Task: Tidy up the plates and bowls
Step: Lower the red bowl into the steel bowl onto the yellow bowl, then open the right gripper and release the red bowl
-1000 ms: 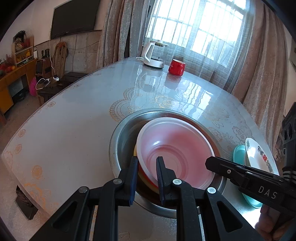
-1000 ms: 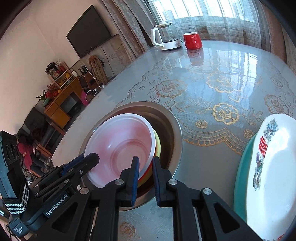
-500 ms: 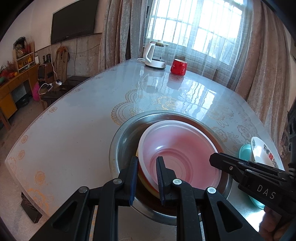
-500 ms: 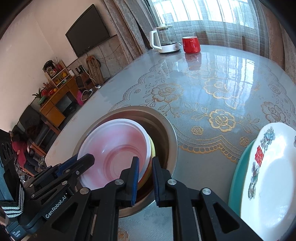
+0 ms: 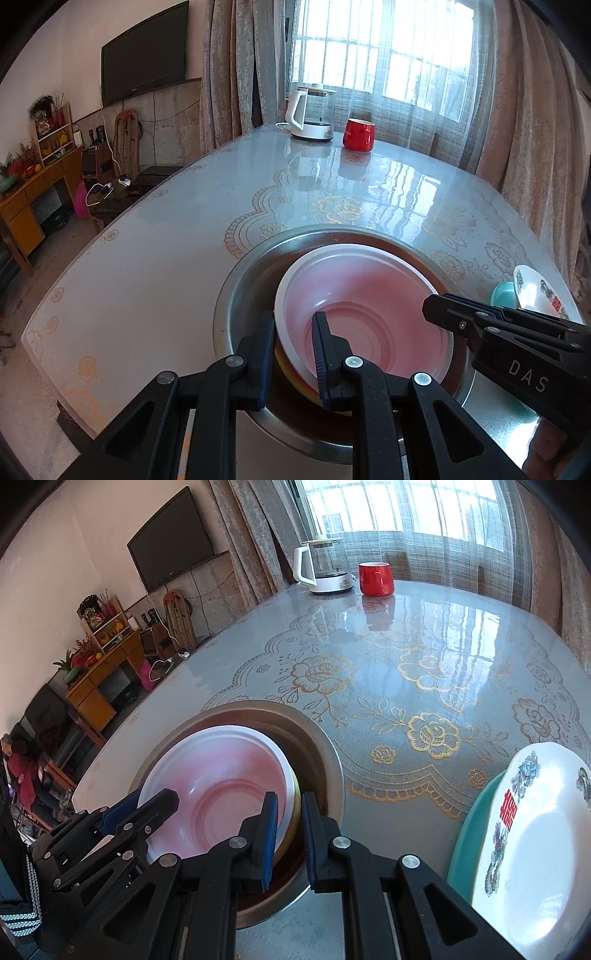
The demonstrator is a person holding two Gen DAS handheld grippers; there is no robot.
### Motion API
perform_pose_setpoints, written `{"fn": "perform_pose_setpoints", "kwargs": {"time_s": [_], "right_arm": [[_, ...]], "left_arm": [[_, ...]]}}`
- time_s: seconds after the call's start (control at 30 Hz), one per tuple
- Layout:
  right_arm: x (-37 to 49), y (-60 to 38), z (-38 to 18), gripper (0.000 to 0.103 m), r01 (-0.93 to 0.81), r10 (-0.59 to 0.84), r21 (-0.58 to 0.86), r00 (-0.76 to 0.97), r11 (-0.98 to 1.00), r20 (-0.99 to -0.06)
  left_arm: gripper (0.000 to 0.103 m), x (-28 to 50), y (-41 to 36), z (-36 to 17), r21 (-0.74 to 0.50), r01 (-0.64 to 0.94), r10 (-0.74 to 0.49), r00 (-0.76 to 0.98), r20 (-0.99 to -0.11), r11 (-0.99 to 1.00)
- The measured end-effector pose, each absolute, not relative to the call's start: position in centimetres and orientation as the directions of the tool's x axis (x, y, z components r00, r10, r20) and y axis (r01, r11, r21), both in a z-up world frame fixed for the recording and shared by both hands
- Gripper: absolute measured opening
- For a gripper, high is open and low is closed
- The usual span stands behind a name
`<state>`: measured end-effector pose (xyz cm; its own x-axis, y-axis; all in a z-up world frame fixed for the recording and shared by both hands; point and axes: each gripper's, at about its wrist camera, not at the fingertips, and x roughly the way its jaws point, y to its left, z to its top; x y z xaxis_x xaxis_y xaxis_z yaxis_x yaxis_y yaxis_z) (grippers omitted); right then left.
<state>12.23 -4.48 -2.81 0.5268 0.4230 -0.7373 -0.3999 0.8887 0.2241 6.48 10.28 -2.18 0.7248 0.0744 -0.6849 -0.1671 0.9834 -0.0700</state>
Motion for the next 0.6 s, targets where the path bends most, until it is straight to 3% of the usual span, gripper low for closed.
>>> {"fn": "perform_pose_setpoints", "kwargs": {"time_s": [0.3,0.47,0.6], "right_arm": [[11.8,-4.5,-2.8,0.017,-0.413,0.441,0.235,0.527,0.88,-0.727],[11.6,-4.7,-2.7,0.025,-0.421,0.473,0.271,0.512,0.866,-0.717],[11.1,-5.2,-2.6,0.027,-0.421,0.491,0.29,0.524,0.859,-0.696]], "left_arm": [[0.02,6.6,10.6,-2.6,-0.08,-0.181,0.074,0.712,-0.699,0.98],[0.022,6.5,10.7,-2.6,-0.089,-0.179,0.067,0.713,-0.698,0.98],[0.028,6.1,10.6,-2.5,-0.106,-0.173,0.055,0.73,-0.681,0.979]]}}
